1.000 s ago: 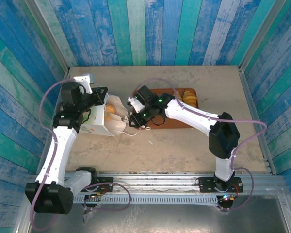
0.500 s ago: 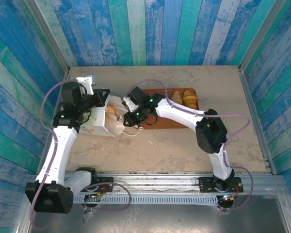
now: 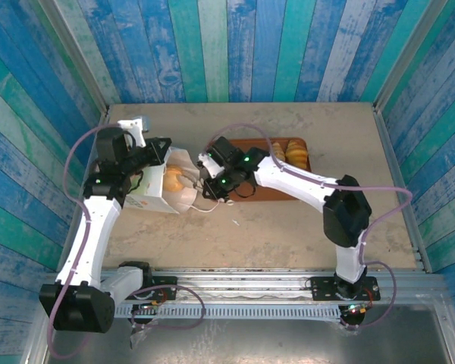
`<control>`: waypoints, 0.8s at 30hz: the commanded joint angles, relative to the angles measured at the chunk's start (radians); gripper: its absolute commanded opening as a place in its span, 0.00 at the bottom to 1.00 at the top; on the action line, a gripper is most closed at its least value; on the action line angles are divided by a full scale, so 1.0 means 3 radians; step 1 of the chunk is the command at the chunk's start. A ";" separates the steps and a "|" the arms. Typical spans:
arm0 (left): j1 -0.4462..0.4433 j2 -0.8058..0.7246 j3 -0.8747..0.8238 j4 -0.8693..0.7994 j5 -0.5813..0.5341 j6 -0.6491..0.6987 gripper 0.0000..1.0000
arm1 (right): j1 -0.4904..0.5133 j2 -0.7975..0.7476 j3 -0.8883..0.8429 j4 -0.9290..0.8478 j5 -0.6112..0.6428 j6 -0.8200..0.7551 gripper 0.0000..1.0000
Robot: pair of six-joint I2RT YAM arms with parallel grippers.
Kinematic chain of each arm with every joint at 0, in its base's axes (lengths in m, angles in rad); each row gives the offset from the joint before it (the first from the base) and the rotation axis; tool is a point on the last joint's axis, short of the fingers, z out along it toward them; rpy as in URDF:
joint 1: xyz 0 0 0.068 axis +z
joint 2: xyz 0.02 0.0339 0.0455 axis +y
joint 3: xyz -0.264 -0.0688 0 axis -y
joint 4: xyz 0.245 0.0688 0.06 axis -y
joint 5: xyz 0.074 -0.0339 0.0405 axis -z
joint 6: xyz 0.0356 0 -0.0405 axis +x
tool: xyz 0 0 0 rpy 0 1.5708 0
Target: Take the fake bread out of the paper bag
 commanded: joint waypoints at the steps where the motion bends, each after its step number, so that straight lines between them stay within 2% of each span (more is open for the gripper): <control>1: 0.0004 0.0075 -0.0018 0.0203 -0.0025 -0.0119 0.00 | 0.0019 -0.0348 -0.0122 -0.0079 0.0246 -0.0258 0.29; 9: 0.0000 0.0167 -0.0007 0.0331 -0.0055 -0.0271 0.00 | 0.0023 -0.0867 -0.0499 -0.0321 0.0618 -0.0534 0.29; 14: 0.0001 0.0173 -0.0002 0.0305 -0.0145 -0.0277 0.00 | 0.0016 -0.1297 -0.0764 -0.0440 0.1066 -0.0548 0.29; 17: 0.0001 0.0196 0.0019 0.0268 -0.0154 -0.0257 0.00 | -0.0019 -0.1529 -0.0972 -0.0478 0.1531 -0.0441 0.29; 24: 0.0001 0.0203 0.0054 0.0240 -0.0176 -0.0250 0.00 | -0.0198 -0.1555 -0.1119 -0.0624 0.2130 -0.0407 0.29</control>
